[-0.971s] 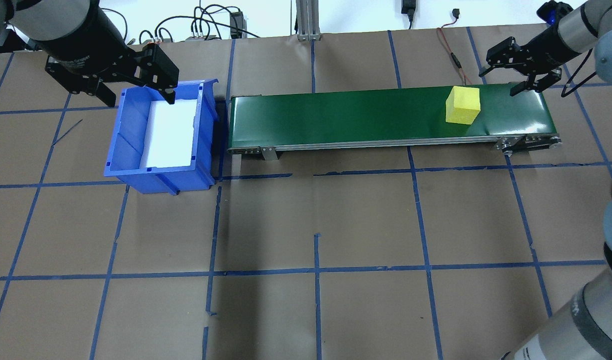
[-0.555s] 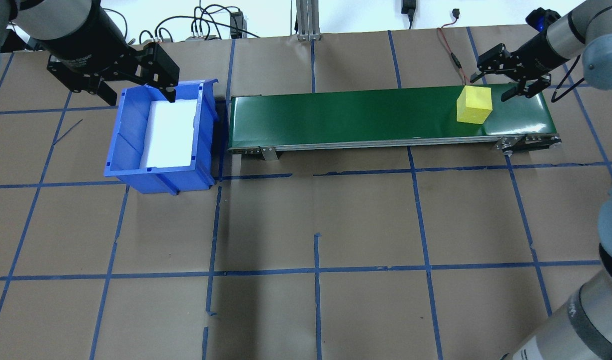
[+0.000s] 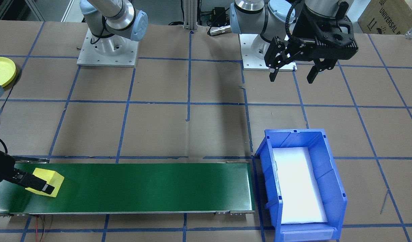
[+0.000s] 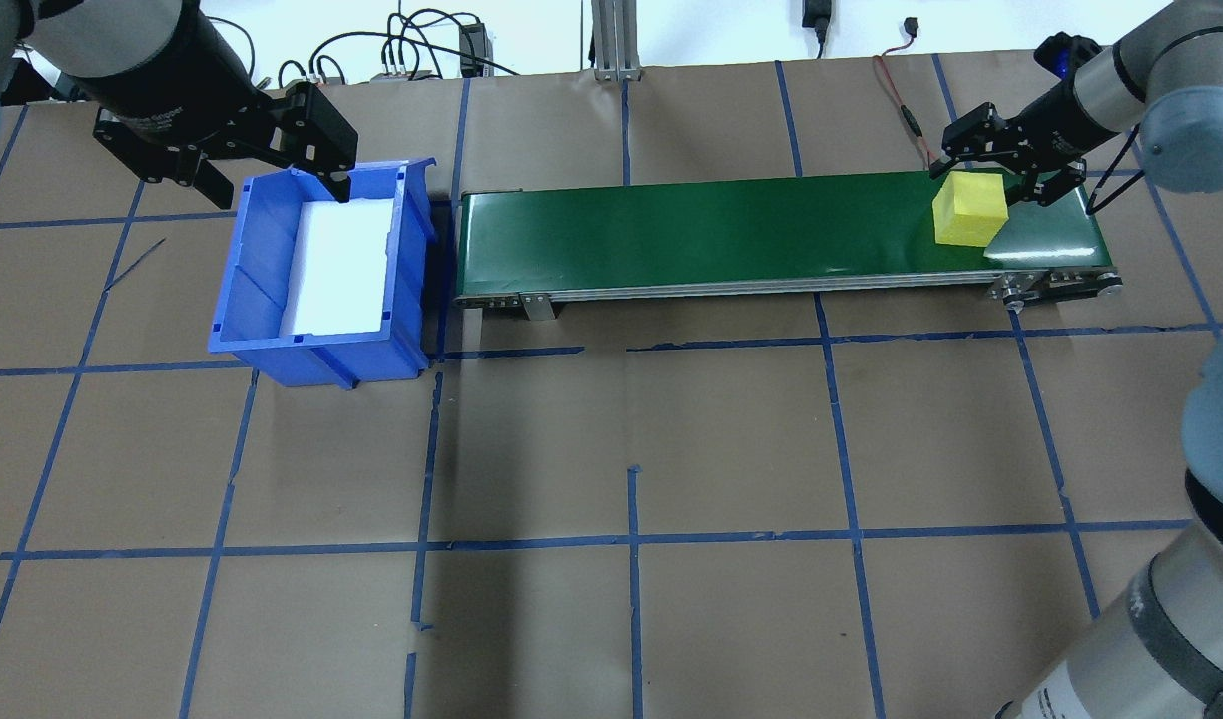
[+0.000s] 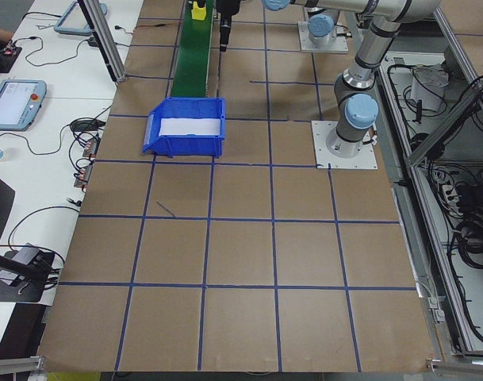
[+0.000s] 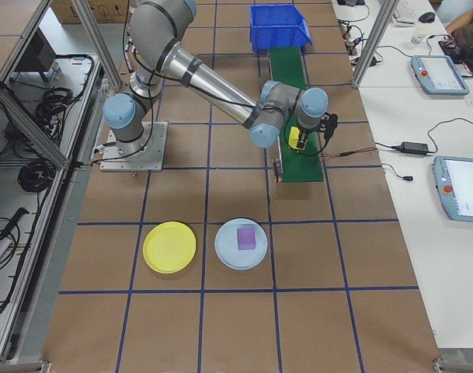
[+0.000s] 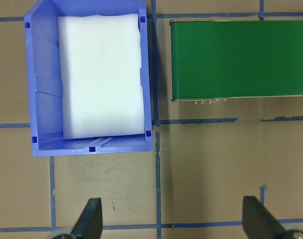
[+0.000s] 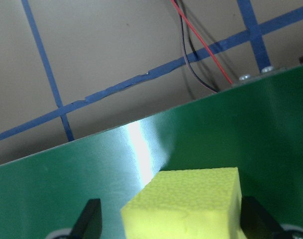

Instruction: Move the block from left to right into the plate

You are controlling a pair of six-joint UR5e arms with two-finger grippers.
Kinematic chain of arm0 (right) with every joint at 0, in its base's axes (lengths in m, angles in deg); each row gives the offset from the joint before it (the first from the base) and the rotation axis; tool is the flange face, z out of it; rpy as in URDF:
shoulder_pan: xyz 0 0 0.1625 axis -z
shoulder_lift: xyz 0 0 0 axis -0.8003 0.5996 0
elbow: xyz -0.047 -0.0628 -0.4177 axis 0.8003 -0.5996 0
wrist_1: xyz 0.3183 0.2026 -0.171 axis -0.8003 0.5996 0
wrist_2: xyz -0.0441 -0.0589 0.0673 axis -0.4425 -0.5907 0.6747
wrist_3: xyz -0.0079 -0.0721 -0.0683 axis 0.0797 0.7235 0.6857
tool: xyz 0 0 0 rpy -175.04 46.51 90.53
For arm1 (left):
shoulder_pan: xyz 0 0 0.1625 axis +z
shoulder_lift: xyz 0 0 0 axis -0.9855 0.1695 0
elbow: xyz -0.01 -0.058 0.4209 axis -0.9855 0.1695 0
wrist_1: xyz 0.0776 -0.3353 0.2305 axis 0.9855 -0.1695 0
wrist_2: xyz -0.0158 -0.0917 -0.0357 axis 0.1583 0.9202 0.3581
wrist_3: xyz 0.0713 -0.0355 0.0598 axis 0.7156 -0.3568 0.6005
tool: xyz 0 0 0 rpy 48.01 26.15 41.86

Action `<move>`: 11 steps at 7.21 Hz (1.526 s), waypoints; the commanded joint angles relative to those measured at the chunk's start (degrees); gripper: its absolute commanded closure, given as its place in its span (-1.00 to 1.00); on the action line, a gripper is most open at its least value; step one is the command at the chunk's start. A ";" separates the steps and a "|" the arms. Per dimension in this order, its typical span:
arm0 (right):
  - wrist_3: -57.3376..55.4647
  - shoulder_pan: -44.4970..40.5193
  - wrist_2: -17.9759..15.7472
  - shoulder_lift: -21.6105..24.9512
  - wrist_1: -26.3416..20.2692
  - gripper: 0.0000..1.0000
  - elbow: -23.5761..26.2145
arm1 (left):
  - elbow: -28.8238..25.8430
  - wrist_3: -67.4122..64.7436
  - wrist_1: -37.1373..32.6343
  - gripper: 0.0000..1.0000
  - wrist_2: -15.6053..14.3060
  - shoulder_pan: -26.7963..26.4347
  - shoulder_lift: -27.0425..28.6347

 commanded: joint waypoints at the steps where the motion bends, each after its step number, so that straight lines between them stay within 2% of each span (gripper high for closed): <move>1: 2.42 0.00 -7.21 -0.46 -0.14 -0.09 0.22 | -0.01 -0.09 0.01 -1.00 -0.02 -0.04 0.00; 2: 2.52 0.00 -9.42 0.24 -2.58 0.57 -0.04 | -0.01 0.00 0.01 -1.00 -0.02 -0.04 0.00; 3: 4.00 0.08 -12.40 2.16 -3.56 0.61 0.22 | -0.01 -0.09 0.01 -1.00 -0.02 0.05 0.00; 4: 10.80 0.61 -17.47 3.31 -4.79 0.69 2.14 | -0.01 0.00 -0.07 -1.00 -0.02 0.05 0.00; 5: 18.96 1.92 -23.96 5.23 -4.45 0.72 3.03 | -0.01 0.00 -0.08 -1.00 -0.02 -0.04 0.00; 6: 22.79 6.19 -24.72 8.91 -5.15 0.72 3.65 | 0.08 0.00 -0.08 -1.00 -0.02 -0.04 0.00; 7: 31.61 11.46 -24.90 10.16 -5.15 0.73 5.39 | -0.01 0.00 -0.08 -1.00 -0.02 -0.04 0.00; 9: 45.60 26.20 -24.99 11.14 -2.10 0.72 13.10 | 0.08 0.00 -0.08 -1.00 -0.02 -0.04 0.00; 11: 51.99 37.56 -25.17 14.55 -1.72 0.71 18.39 | 0.08 0.00 -0.08 -1.00 -0.02 -0.04 0.00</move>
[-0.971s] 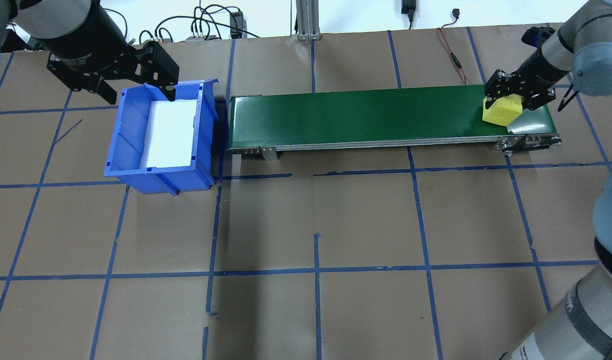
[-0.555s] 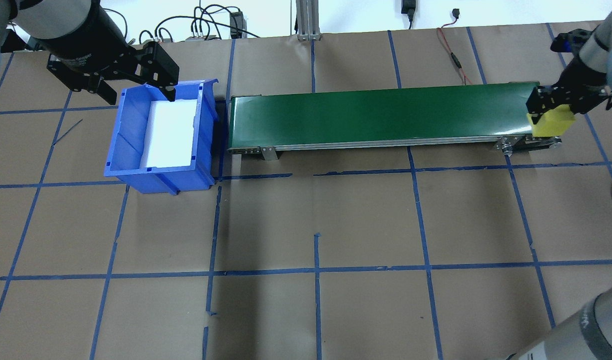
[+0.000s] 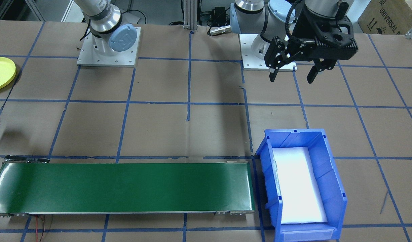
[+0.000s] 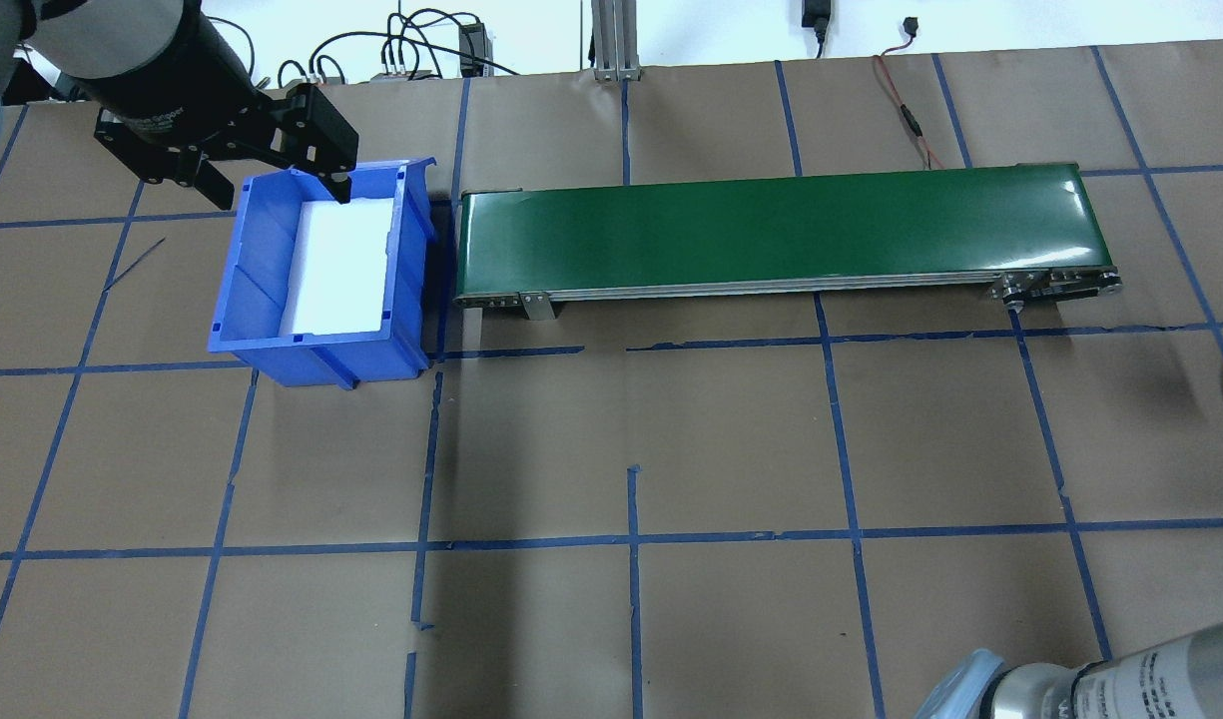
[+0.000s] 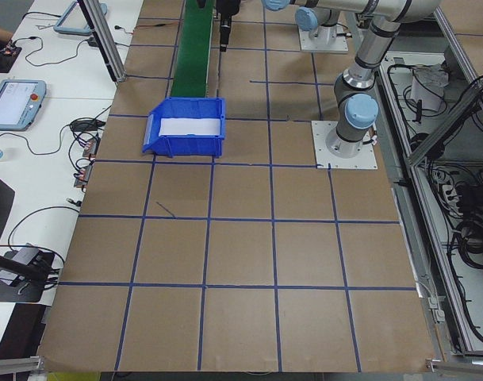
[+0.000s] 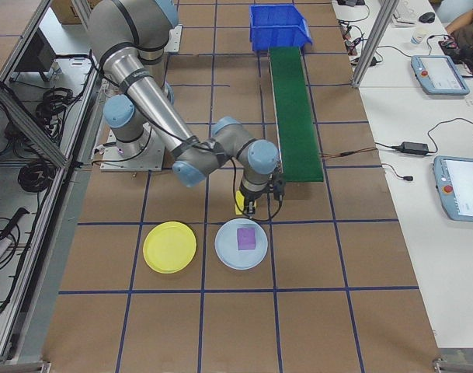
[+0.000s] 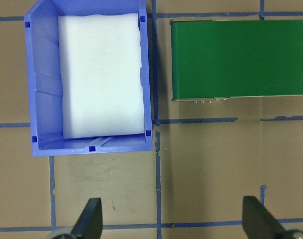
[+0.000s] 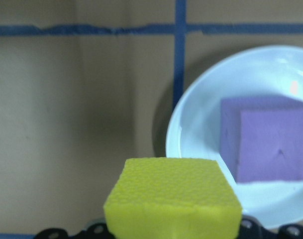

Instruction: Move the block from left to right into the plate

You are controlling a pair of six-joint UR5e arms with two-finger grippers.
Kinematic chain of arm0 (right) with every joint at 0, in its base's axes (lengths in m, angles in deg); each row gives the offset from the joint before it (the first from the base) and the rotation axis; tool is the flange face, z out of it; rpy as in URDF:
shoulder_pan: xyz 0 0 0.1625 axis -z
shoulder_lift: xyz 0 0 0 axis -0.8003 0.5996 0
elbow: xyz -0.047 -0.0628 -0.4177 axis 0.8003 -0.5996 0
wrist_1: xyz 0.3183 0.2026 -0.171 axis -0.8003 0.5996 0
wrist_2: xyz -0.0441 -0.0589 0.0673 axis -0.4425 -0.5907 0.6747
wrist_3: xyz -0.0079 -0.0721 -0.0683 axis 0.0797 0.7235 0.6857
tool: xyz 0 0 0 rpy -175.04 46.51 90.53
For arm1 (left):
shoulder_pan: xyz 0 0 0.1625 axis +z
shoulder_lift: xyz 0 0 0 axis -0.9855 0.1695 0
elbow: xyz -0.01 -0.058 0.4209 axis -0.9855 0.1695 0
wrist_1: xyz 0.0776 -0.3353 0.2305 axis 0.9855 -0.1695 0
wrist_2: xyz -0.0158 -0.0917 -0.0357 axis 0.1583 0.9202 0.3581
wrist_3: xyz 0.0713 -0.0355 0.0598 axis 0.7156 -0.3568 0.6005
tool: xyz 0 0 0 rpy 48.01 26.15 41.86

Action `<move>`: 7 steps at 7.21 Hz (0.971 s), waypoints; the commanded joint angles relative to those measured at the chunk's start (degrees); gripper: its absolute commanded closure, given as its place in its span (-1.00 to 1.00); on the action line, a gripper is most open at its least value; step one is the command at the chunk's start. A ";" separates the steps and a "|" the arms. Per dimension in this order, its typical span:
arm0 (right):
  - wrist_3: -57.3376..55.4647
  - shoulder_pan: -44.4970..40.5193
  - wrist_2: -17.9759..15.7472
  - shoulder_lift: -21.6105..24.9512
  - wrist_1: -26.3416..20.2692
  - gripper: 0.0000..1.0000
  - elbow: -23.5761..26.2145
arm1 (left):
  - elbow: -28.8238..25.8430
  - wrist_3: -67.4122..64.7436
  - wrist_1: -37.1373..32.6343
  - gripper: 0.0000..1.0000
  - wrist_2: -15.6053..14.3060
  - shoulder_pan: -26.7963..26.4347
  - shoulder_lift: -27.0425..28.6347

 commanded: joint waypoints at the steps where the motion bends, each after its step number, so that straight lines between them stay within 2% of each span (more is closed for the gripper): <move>1: 6.58 13.77 -0.07 5.15 0.44 0.71 7.32 | 0.01 0.00 0.00 -1.00 0.00 0.00 0.00; 2: 11.13 19.49 0.54 5.18 3.49 0.71 10.32 | 0.01 0.00 0.00 -1.00 0.00 0.00 0.00; 3: 12.22 22.77 0.55 5.27 4.48 0.70 11.57 | 0.01 0.00 0.00 -1.00 0.00 0.00 0.00; 4: 12.23 23.15 0.28 4.48 5.27 0.69 11.84 | 0.01 0.00 0.00 -1.00 0.00 0.00 0.00; 5: 12.23 23.24 -0.24 3.26 5.80 0.53 11.84 | 0.01 0.00 0.00 -1.00 0.00 -0.09 0.00; 6: 12.23 23.24 -1.46 2.72 6.50 0.22 11.67 | 0.01 0.00 0.00 -1.00 0.00 -0.09 0.00; 7: 12.05 23.24 -0.95 2.72 6.51 -0.53 11.84 | 0.01 0.00 0.00 -1.00 0.00 -0.09 0.00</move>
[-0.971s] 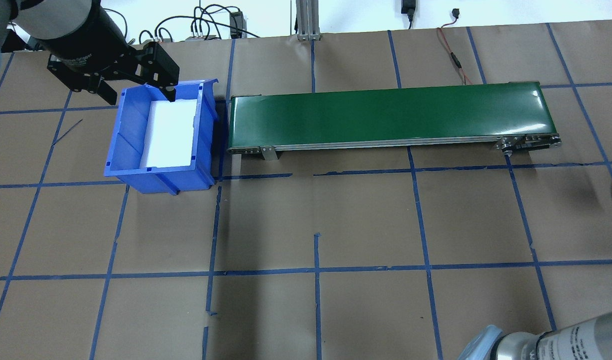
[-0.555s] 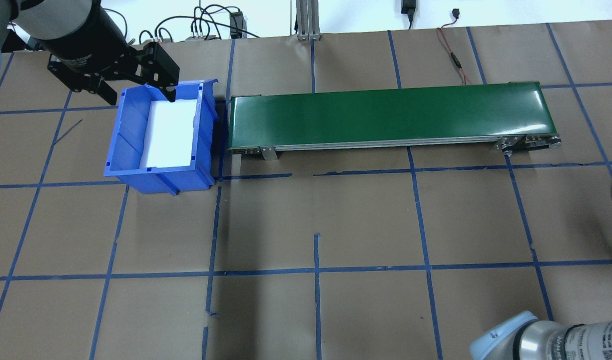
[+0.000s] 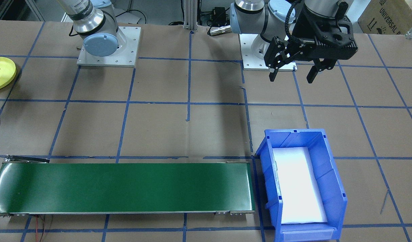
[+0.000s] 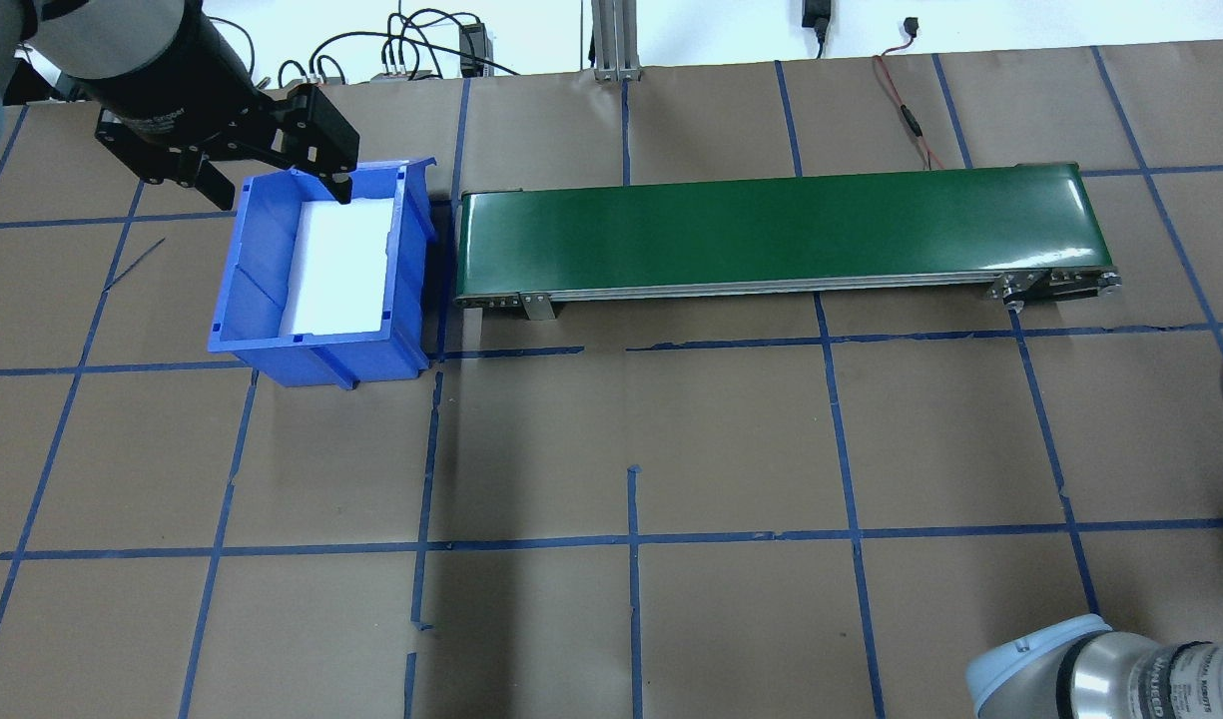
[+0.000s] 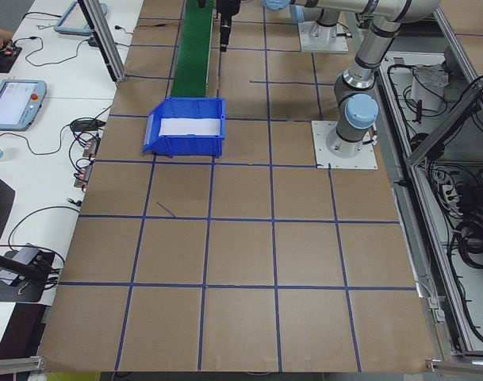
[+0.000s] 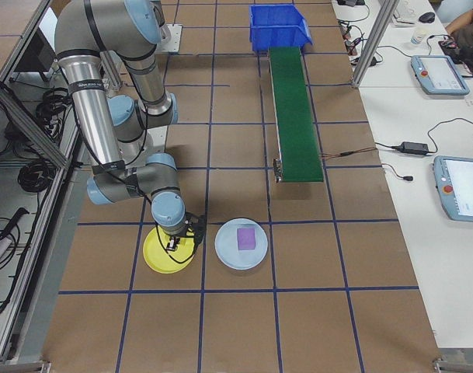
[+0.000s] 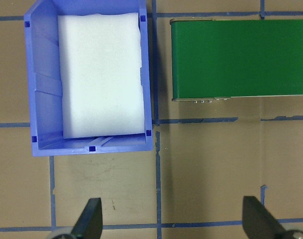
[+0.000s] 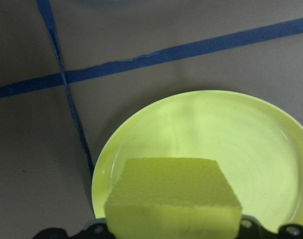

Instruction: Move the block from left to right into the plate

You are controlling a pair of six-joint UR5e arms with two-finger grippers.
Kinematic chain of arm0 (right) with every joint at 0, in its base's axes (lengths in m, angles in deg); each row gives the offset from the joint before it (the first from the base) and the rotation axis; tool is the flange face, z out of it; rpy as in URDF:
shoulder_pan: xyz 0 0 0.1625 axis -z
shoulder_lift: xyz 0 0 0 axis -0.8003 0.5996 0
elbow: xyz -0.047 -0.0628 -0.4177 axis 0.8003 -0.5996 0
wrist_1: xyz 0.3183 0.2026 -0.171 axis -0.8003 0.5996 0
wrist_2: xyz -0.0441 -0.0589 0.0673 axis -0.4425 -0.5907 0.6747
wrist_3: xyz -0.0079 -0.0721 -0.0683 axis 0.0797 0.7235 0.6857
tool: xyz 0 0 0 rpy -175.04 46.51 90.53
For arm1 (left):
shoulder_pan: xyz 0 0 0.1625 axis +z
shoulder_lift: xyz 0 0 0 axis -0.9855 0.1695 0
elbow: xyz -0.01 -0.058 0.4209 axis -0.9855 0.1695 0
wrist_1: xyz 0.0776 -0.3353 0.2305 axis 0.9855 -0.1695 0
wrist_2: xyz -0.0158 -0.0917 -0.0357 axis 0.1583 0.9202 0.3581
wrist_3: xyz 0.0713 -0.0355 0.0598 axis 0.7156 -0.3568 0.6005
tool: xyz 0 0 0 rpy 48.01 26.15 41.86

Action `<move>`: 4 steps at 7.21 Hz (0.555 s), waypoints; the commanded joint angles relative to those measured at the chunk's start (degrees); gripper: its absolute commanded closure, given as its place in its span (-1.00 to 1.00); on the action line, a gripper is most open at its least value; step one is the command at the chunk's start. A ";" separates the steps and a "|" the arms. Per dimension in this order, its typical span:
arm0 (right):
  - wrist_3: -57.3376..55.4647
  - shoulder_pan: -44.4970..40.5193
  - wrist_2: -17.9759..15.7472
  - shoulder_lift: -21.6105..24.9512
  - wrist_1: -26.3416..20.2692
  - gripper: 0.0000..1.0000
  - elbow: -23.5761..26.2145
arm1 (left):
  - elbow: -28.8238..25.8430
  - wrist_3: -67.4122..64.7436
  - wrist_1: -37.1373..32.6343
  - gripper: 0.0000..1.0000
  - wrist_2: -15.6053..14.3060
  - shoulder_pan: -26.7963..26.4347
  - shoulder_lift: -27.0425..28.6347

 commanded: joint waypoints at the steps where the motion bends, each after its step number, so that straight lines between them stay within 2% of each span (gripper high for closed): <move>1: -0.44 0.11 0.70 -0.29 0.29 -1.00 0.12 | 0.00 0.00 0.00 -1.00 0.00 -0.02 0.00; 4: -1.50 -1.11 0.27 1.11 -1.11 -1.00 -0.13 | 0.00 0.00 0.00 -1.00 0.00 -0.02 0.00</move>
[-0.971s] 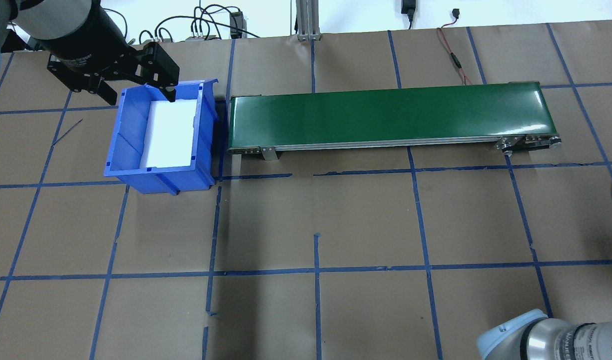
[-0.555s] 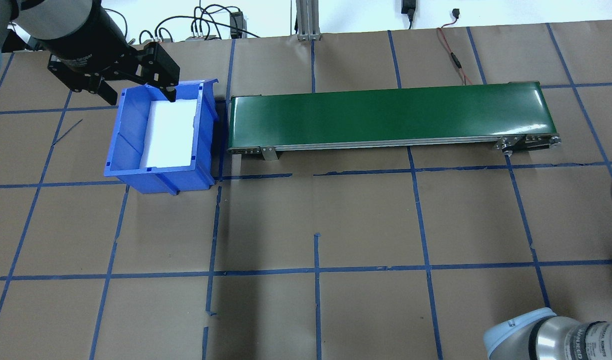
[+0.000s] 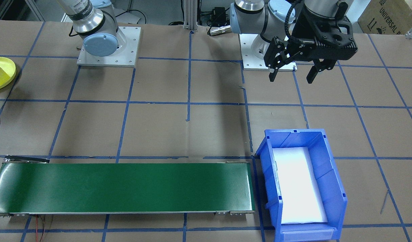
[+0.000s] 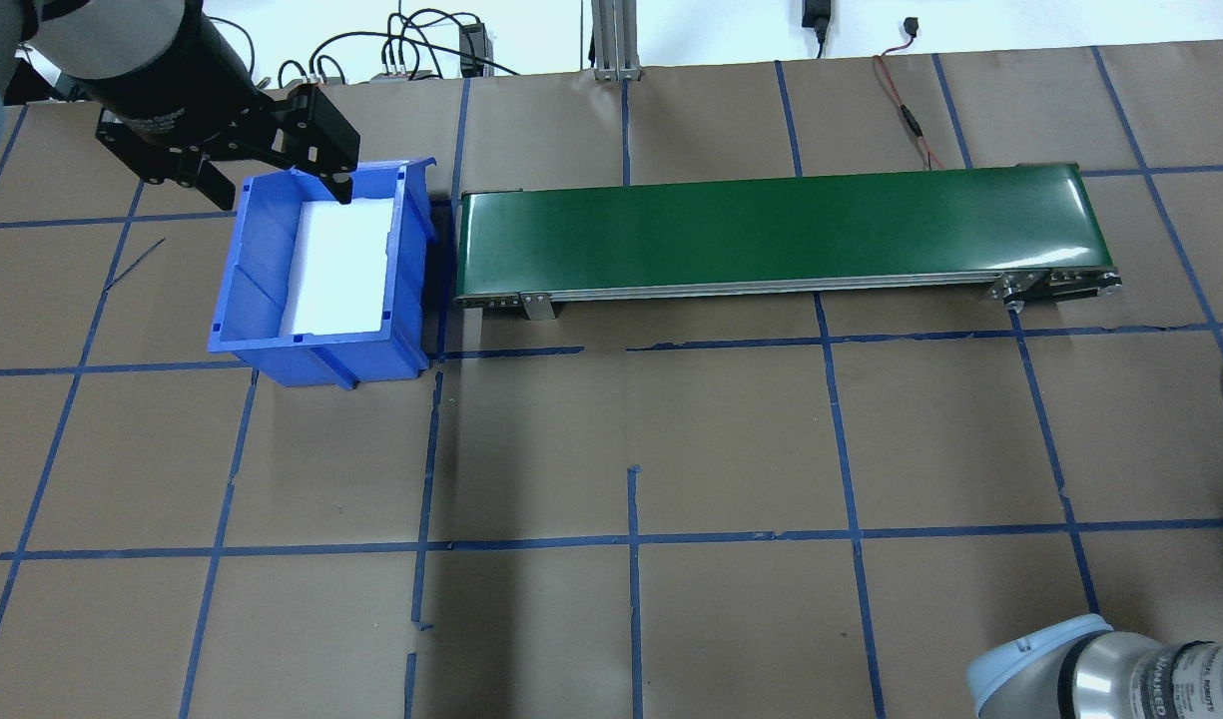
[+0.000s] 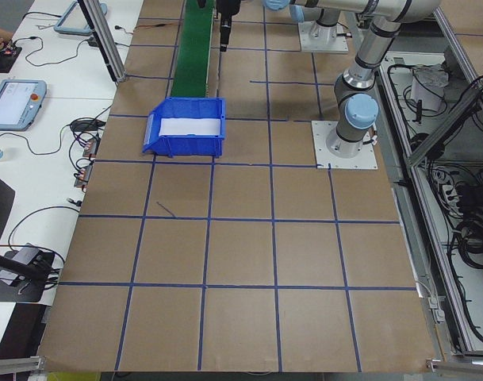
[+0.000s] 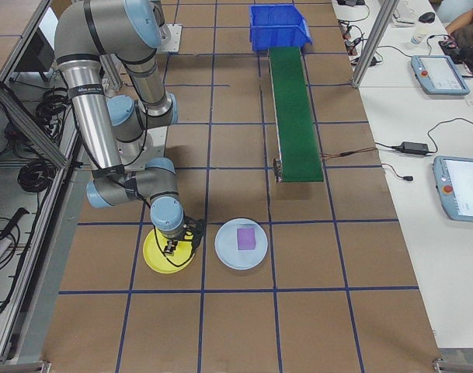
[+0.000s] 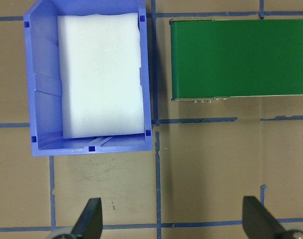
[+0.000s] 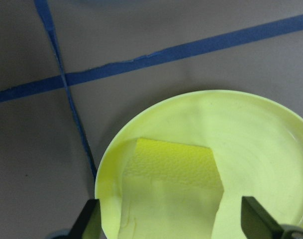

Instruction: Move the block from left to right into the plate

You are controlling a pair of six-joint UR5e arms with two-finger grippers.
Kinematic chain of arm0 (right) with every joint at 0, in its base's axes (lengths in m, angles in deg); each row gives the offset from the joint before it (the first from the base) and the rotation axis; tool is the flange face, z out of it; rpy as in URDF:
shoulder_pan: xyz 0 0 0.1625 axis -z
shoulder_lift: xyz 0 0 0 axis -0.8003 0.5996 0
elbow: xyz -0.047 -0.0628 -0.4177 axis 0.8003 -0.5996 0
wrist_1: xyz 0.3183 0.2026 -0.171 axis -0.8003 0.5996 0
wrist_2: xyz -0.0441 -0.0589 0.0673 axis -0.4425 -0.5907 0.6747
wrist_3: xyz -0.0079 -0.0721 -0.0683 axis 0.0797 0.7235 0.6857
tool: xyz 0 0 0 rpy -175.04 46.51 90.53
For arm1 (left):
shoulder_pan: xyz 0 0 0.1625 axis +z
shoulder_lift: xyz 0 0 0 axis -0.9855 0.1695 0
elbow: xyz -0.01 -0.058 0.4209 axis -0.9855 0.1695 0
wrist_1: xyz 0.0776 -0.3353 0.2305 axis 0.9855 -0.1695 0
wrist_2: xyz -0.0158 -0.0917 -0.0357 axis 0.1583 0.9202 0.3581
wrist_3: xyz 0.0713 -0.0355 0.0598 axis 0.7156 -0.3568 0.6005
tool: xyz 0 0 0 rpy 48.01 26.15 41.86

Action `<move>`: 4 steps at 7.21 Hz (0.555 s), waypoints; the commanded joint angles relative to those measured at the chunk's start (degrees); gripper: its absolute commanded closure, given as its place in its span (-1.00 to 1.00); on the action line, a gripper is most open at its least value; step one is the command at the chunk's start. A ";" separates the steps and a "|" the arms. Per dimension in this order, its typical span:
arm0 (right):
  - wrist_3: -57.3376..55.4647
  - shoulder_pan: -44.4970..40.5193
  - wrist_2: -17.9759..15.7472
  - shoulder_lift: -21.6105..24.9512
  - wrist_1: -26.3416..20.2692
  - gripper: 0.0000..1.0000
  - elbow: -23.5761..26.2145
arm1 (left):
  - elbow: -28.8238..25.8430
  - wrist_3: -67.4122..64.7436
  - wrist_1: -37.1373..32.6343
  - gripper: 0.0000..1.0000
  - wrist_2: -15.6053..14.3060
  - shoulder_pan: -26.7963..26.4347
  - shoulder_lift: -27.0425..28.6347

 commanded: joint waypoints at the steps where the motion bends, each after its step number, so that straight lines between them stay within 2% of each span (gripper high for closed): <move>1: -2.36 -5.95 0.27 3.04 -2.13 -1.00 -0.17 | 0.00 0.00 0.00 -1.00 0.00 0.00 0.00; 2: -10.91 -15.23 0.19 4.80 -6.15 -1.00 -0.61 | 0.09 0.00 0.00 -1.00 0.00 0.00 0.00; 4: -29.88 -35.52 0.28 7.88 -10.03 -1.00 -2.62 | 0.09 0.00 0.00 -1.00 0.00 0.00 0.00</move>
